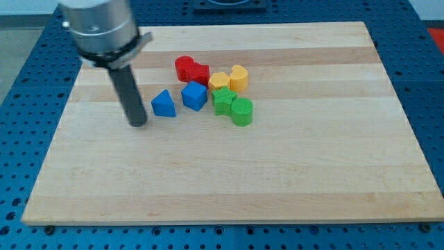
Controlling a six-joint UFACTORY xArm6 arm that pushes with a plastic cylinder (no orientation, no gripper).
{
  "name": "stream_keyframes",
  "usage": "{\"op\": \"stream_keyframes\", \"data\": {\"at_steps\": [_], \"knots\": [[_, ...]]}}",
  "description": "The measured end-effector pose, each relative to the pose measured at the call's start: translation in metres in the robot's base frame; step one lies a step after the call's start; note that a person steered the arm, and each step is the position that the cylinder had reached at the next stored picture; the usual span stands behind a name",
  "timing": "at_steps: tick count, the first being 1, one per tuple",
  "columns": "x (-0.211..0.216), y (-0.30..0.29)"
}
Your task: Move blue triangle into blue cube
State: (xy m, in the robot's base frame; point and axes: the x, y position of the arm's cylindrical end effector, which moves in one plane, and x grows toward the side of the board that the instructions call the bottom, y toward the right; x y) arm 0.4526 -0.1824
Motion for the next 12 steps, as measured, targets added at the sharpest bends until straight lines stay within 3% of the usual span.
{"op": "stream_keyframes", "data": {"at_steps": [1, 3, 5, 12], "knots": [[-0.005, -0.036], [-0.034, -0.029], [-0.015, -0.028], [-0.015, 0.056]]}}
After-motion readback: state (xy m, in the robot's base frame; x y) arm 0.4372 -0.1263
